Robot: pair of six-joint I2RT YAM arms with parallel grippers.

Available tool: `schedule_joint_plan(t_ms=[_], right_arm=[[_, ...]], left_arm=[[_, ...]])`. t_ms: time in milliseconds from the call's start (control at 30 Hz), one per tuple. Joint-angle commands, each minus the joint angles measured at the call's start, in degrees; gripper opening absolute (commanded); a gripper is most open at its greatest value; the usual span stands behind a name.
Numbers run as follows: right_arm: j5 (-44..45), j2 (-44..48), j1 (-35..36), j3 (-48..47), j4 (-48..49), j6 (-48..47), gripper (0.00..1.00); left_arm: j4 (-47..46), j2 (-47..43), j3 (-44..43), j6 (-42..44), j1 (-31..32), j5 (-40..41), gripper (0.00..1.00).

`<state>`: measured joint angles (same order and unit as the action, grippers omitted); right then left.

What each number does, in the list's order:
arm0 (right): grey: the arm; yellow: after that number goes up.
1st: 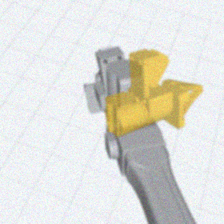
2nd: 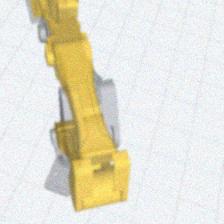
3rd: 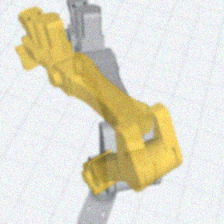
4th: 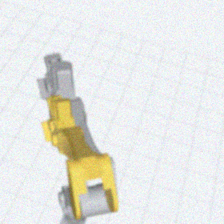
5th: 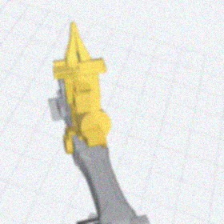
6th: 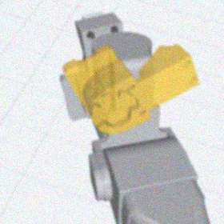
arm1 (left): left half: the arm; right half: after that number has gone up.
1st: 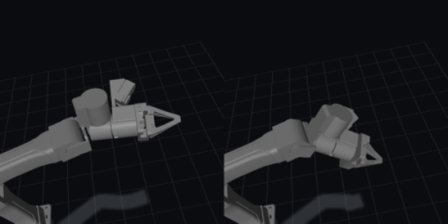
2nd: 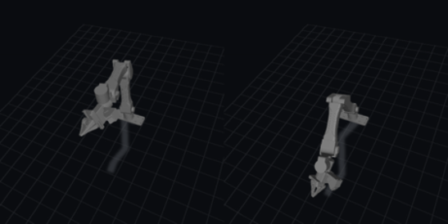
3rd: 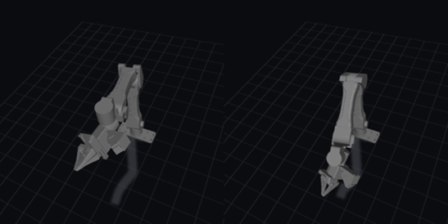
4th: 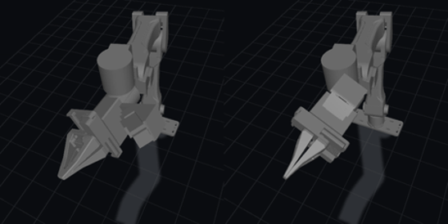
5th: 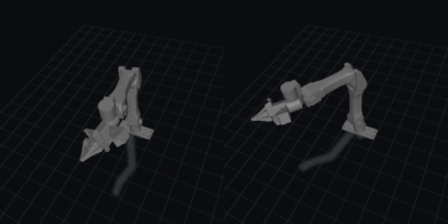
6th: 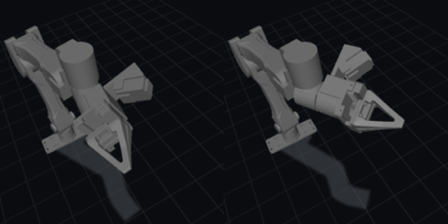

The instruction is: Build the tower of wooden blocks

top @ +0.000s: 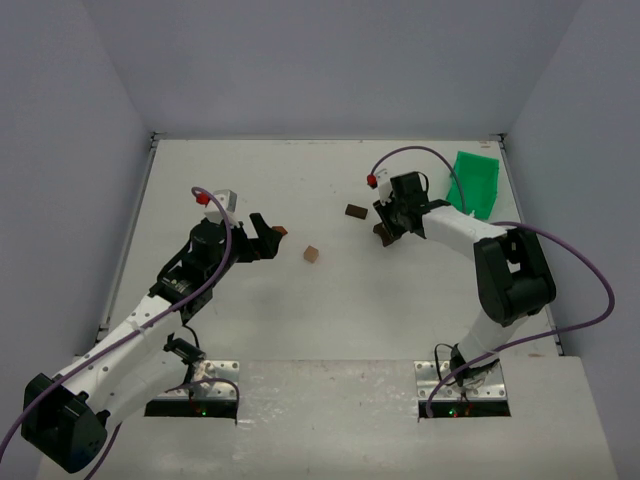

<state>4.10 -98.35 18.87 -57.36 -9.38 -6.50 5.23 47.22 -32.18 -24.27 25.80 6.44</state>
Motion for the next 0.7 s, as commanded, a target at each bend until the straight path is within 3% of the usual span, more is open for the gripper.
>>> schedule_joint_plan(t_ms=[0,567,667], right_arm=[[-0.68,-0.27,-0.33,-2.49,1.99,-0.54,0.33],[-1.23,-0.80,-0.64,-3.14,1.05,0.12,0.45],[-1.64,-0.63,-0.59,-3.43,0.59,0.34,0.51]], left_arm=[[-2.41,-1.16,-0.07,0.11,-0.14,0.07,1.00],[-2.45,-1.17,0.02,0.19,-0.19,-0.16,1.00],[-2.41,-1.17,-0.06,0.19,-0.14,-0.18,1.00]])
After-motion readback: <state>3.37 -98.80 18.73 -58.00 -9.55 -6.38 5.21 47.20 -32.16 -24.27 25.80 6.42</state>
